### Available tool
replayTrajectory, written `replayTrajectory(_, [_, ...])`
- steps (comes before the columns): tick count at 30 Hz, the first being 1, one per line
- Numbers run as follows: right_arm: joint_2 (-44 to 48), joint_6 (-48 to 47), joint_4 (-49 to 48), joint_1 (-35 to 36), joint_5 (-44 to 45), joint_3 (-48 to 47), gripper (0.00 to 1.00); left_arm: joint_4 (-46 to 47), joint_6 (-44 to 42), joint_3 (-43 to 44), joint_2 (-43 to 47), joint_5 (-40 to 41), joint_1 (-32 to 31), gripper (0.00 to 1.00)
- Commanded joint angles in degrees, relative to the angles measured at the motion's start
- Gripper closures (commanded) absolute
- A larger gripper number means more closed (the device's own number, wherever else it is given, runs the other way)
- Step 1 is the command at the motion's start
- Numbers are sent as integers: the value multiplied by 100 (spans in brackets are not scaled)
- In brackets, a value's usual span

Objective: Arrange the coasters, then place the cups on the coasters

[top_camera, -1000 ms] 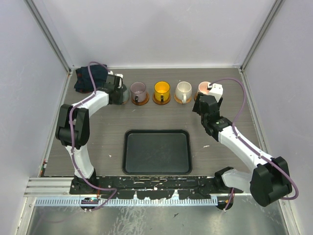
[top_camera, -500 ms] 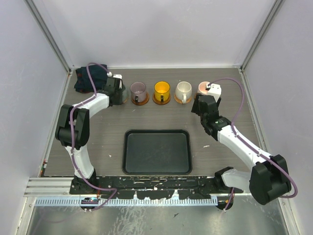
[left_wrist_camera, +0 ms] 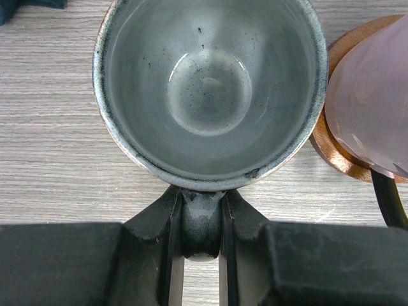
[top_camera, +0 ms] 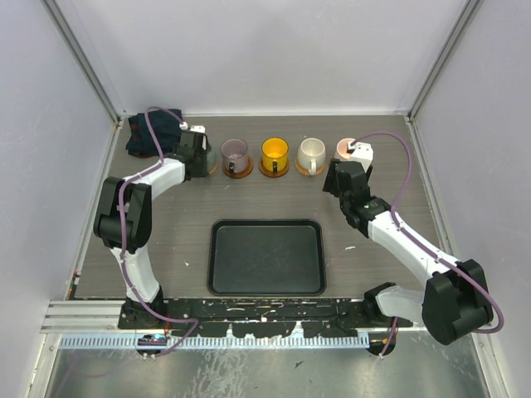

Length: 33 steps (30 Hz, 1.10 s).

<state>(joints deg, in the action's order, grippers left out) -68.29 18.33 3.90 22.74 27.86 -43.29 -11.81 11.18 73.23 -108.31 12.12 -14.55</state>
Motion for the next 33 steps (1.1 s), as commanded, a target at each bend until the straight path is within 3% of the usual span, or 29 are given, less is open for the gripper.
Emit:
replayTrajectory(1, [-7,73,-244,-19,-83,-118,33,817,121,120,429,225,4,100])
replayTrajectory(9, [-40,76,-236,-23,-186,-110,33,601,299,156,361,306,12,100])
replayTrajectory(11, [-45,78,-237,-22,-208,-110,34,586,340,133,366,309,11,95])
replayTrajectory(18, [-51,83,-238,-22,-276,-110,34,493,385,-10,468,439,5,49])
replayTrajectory(23, [-44,101,-241,-17,-327,-116,33,478,400,-104,546,448,3,33])
replayTrajectory(33, [91,99,-185,-22,-307,-82,34,371,429,-186,745,440,9,31])
